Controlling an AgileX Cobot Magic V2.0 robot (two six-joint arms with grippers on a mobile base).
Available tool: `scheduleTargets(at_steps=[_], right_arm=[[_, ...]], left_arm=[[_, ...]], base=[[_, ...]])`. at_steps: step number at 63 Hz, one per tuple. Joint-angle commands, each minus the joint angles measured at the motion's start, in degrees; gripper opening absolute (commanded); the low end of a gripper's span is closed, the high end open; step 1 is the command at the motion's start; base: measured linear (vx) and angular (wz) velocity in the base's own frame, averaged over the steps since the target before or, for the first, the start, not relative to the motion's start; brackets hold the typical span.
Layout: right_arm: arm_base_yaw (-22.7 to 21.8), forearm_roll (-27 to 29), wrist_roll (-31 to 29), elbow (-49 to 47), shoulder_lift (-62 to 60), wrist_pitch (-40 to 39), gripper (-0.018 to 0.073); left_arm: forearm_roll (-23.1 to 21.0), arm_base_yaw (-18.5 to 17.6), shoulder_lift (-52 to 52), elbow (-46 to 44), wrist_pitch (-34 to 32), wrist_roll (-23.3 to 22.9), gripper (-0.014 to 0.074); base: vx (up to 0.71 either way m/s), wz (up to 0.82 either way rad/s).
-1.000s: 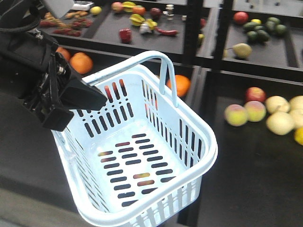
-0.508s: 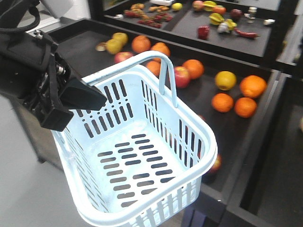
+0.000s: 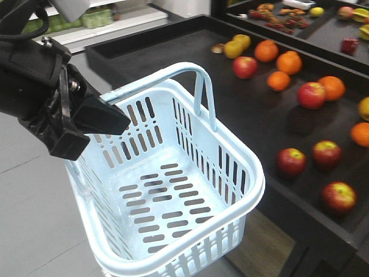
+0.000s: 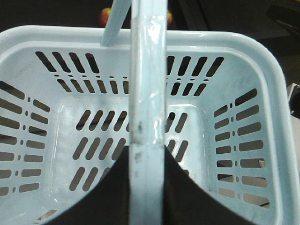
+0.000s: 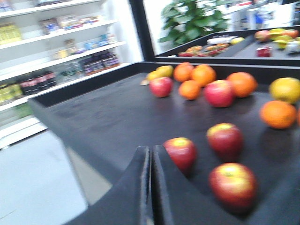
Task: Pick three apples into basket with both arms
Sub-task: 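Carry the basket in the left gripper while driving back into the aisle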
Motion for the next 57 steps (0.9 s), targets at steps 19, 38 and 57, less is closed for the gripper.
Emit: scheduleTargets(at_steps=[19, 38, 57], right_arm=[[-0.24, -0.66, -0.01, 0.69, -0.66, -3.90, -0.0004], [-0.24, -0.66, -0.01, 0.69, -0.66, -3.90, -0.0004], [-0.24, -0.66, -0.01, 0.69, -0.66, -3.90, -0.0004]], left_arm=[[-2.74, -0.24, -1.88, -1.74, -3.49, -0.31, -0.0006], [-2.74, -0.24, -1.88, -1.74, -3.49, -0.31, -0.0006], [-2.74, -0.24, -1.88, -1.74, -3.49, -0.31, -0.0006]], base=[[-0.15, 0.58], [-0.15, 0.57], [-0.14, 0.55]])
